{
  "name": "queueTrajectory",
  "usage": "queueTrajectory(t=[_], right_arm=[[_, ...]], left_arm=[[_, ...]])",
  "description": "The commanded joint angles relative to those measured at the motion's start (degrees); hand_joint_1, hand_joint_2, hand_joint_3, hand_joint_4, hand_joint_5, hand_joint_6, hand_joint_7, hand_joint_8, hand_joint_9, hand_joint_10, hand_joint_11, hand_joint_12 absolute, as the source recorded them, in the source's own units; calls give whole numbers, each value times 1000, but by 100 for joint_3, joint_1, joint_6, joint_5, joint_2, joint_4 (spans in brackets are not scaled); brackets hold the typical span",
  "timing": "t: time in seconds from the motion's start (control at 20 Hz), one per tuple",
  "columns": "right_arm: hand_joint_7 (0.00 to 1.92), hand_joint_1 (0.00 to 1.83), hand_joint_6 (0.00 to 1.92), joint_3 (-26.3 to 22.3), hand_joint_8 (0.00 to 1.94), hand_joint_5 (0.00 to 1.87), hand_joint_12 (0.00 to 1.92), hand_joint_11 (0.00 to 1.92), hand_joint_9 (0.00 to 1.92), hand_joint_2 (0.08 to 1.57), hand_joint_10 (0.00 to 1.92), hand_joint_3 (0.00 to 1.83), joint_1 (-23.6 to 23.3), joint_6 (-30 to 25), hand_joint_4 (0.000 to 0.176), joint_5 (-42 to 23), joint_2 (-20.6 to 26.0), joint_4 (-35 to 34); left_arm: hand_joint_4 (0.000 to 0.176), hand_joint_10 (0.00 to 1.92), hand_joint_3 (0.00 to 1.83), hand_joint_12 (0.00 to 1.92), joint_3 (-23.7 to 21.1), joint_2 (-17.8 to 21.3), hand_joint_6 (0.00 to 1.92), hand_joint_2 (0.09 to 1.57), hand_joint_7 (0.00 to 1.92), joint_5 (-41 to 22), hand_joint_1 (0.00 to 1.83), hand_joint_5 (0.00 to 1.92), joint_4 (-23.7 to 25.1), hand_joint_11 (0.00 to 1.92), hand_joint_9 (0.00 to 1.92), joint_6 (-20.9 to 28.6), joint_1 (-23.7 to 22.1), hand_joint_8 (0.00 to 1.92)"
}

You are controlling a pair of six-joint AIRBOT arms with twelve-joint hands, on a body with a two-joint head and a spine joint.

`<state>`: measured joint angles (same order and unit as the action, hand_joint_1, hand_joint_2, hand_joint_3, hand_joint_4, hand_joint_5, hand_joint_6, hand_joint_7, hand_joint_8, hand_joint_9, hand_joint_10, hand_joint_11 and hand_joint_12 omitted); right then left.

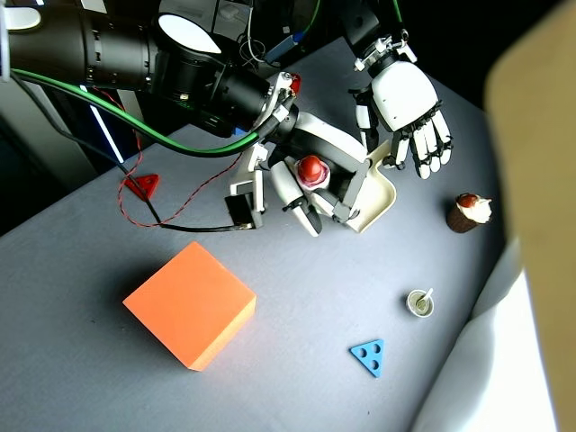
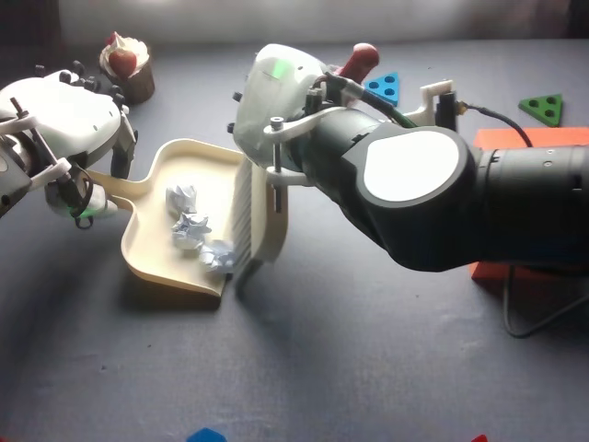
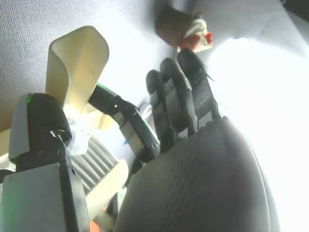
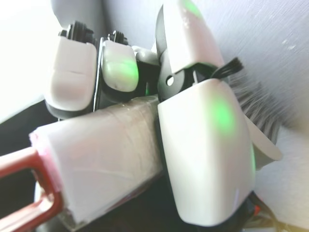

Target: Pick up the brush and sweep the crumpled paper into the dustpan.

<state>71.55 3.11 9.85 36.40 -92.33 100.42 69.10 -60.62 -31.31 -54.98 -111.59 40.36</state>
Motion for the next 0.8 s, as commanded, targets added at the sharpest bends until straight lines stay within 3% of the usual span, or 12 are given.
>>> queueTrajectory(t=[0.0,0.05,0.1,0.2,0.3,0.35,0.4,0.45,0.55,0.65,0.7,0.75], right_arm=[[989,1472,1921,16,1940,1001,1921,1596,1408,1138,1921,0,-27,-80,0,173,35,592],[984,1474,1921,61,1941,1005,1921,1595,1408,1139,1921,0,-19,-197,0,169,2,751],[1012,1473,1921,111,1941,1011,1921,1602,1407,1138,1921,0,-12,-255,0,169,-43,819],[1026,1463,1921,194,1941,1000,1921,1605,1408,1137,1921,0,13,-299,0,170,-115,881],[1038,1473,1921,280,1941,966,1921,1608,1408,1138,1921,0,60,-678,0,183,-181,1221],[1039,1467,1921,300,1941,998,1921,1618,1417,1131,1921,0,75,-880,0,185,-196,1411],[1039,1466,1921,308,1941,1004,1921,1620,1419,1130,1921,0,85,-1045,0,185,-207,1556],[1041,1475,1921,315,1941,1010,1921,1616,1424,1121,1921,0,91,-1280,0,198,-228,1718],[1057,1478,1921,338,1941,1016,1921,1613,1426,1122,1921,0,91,-1538,0,298,-274,1905],[1023,1465,1921,360,1941,1002,1921,1617,1408,1144,1921,4,97,-1884,0,418,-309,2129],[1035,1463,1921,358,1941,996,1921,1610,1409,1141,1921,2,100,-1972,0,437,-314,2180],[1025,1467,1921,347,1941,992,1921,1606,1399,1140,1921,1,108,-2049,0,496,-321,2245]], left_arm=[[102,0,0,504,6,-9,873,1086,379,-512,1064,1044,192,53,299,-39,-27,0],[79,0,2,498,6,-12,896,1093,376,-512,1068,1030,192,41,292,-39,-27,0],[116,2,0,498,6,-17,905,1095,385,-512,1053,1025,192,57,301,-39,-27,2],[105,1,2,489,4,-27,936,1103,381,-512,1051,1006,171,49,302,-39,-19,0],[131,3,0,485,7,-33,938,1104,372,-513,1041,1004,162,57,300,-39,-13,2],[99,3,0,490,7,-32,891,1092,390,-512,1062,1034,162,68,311,-39,-12,4],[89,3,0,491,8,-31,877,1088,395,-512,1068,1043,162,72,314,-39,-12,3],[159,1,2,490,12,-30,924,1099,395,-512,1032,1011,162,74,312,-39,-12,1],[163,2,0,493,13,-25,913,1097,400,-510,1034,1018,162,79,301,-39,-12,1],[106,6,0,520,12,-11,890,1092,397,-511,1060,1034,163,107,328,-39,-12,4],[130,2,0,528,14,-7,915,1097,393,-514,1046,1018,163,103,320,-39,-13,1],[91,2,0,541,15,-1,889,1091,403,-513,1065,1035,163,94,322,-39,-13,2]])
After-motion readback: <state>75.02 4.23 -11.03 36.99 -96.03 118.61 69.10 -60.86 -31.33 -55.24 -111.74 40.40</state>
